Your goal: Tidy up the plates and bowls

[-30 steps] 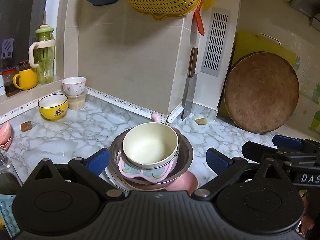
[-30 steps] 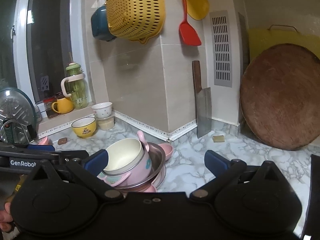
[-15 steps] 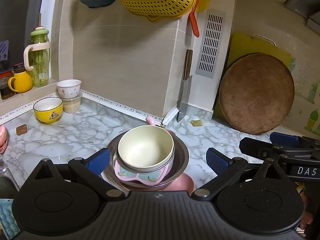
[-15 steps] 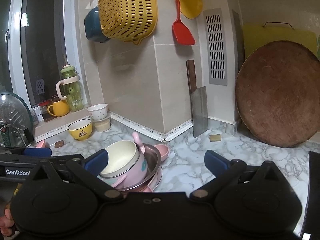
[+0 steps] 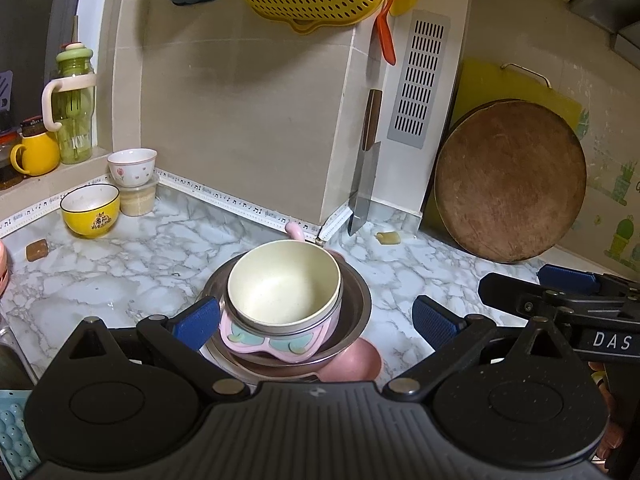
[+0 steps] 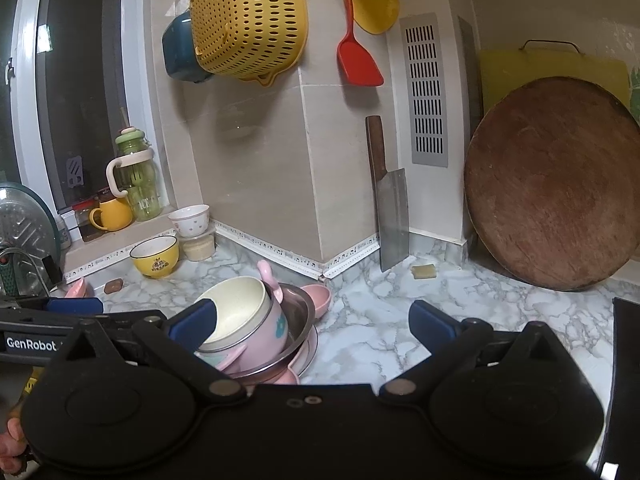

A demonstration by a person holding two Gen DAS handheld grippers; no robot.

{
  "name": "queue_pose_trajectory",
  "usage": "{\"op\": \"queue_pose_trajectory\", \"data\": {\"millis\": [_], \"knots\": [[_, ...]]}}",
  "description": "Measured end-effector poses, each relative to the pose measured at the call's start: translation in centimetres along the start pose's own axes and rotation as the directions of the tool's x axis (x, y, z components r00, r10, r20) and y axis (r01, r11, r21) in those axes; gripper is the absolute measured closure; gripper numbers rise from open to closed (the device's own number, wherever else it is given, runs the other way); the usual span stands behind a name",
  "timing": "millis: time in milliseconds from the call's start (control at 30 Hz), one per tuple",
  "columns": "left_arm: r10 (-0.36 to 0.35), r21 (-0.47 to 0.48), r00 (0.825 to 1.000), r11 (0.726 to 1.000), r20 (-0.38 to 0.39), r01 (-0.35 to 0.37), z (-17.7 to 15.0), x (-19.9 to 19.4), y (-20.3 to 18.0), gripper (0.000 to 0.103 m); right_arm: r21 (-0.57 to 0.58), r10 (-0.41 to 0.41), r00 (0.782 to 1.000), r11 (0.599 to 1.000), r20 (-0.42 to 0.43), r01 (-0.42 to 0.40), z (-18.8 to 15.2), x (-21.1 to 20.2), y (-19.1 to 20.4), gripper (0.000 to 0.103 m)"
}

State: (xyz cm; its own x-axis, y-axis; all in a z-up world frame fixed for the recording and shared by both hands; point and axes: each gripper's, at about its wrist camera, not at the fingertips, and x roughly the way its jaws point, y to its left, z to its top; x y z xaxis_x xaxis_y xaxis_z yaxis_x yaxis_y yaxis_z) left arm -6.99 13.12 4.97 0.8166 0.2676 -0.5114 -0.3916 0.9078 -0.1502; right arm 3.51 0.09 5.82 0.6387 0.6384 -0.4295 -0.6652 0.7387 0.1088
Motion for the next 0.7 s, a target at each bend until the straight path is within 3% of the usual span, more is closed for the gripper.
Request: {"op": "queue_pose_trajectory", "data": {"millis": [267, 700], "knots": [[-0.008, -0.035, 0.999, 0.999, -0.048, 0.006, -0.81, 0.69, 0.3, 0.0, 0.006, -0.003, 0.999, 1.0, -0.034, 0.003, -0.6, 0.41, -0.15, 0.0], [-0.005, -0.04, 0.999, 0.999, -0.052, 0.003, -0.74, 0.91, 0.15, 0.0, 0.01, 0.0, 0.999, 1.0, -0.047, 0.001, -0.74, 0.55, -0.23, 0.0]]}}
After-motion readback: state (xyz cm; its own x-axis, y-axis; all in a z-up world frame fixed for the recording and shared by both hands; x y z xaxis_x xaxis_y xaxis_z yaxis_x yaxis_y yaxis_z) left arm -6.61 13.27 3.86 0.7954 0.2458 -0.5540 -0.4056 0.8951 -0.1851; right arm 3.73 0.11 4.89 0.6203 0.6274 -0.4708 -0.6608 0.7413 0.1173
